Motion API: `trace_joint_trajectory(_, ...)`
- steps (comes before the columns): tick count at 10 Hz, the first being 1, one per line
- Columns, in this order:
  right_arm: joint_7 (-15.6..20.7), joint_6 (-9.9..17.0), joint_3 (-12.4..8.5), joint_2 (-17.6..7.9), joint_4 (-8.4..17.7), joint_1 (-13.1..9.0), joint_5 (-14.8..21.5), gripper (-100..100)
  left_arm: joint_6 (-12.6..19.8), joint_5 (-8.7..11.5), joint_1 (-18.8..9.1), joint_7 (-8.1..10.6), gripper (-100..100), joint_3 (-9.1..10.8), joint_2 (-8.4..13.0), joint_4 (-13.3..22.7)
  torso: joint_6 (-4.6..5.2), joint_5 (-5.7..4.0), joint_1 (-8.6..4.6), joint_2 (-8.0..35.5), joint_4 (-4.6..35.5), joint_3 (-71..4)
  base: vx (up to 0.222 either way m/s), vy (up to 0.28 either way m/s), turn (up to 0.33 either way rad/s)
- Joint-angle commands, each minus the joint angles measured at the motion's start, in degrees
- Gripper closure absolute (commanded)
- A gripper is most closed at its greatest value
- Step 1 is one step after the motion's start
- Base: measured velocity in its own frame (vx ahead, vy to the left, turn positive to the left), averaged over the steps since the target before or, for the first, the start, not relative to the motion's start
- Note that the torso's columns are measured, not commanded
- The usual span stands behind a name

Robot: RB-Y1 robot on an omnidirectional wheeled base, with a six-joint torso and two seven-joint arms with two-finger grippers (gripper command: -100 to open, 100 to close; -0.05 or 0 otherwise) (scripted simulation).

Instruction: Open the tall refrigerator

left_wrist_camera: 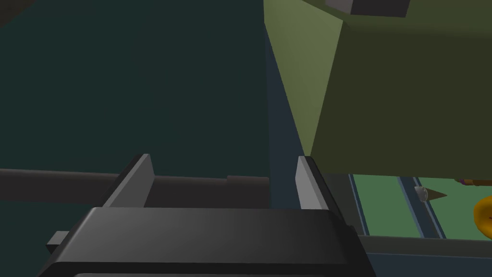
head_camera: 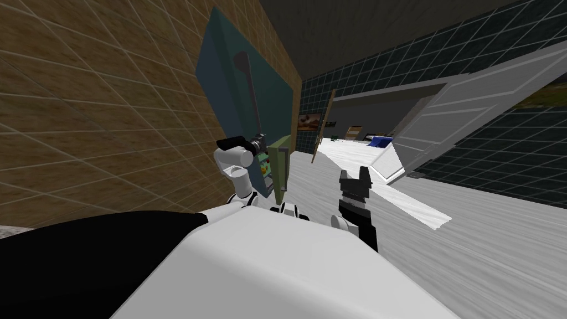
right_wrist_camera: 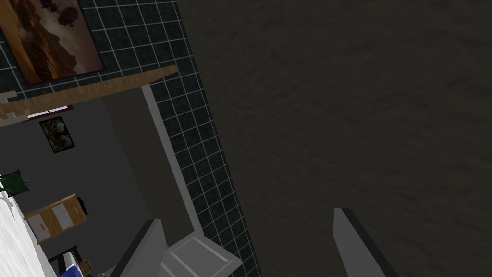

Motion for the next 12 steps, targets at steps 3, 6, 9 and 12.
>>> trace_joint_trajectory(3, 0.00, 0.00, 0.00, 0.00, 0.00, 0.00, 0.00, 0, 5.66, 1.43, -2.53, 0.28, -100, 0.26, -0.16, 0.91, -0.01, -0.02, -0.03, -0.04, -0.02, -0.01, 0.011, 0.094, -0.035)
trace_joint_trajectory(6, 0.00, 0.00, 0.00, 0.00, 0.00, 0.00, 0.00, 0, 8.86, 2.24, -4.60, 0.49, -100, 0.44, -0.04, 0.78, 0.02, -0.04, -0.06, 0.01, 0.00, 0.03, -0.003, 0.093, -0.035)
trace_joint_trajectory(9, 0.00, 0.00, 0.00, -0.01, 0.00, 0.00, 0.00, 0, 13.37, 3.39, -7.52, 0.77, -100, 0.70, 0.48, 0.11, 0.03, -0.12, -0.07, 0.09, 0.15, 0.03, 0.007, 0.121, -0.053)
trace_joint_trajectory(12, 0.00, 0.00, 0.00, 0.00, 0.00, 0.00, 0.00, 0, 17.09, 4.35, -9.96, 1.01, -100, 0.90, 1.31, -1.13, 0.00, -0.24, -0.33, 0.35, 0.33, 0.20, 0.007, 0.117, -0.047)
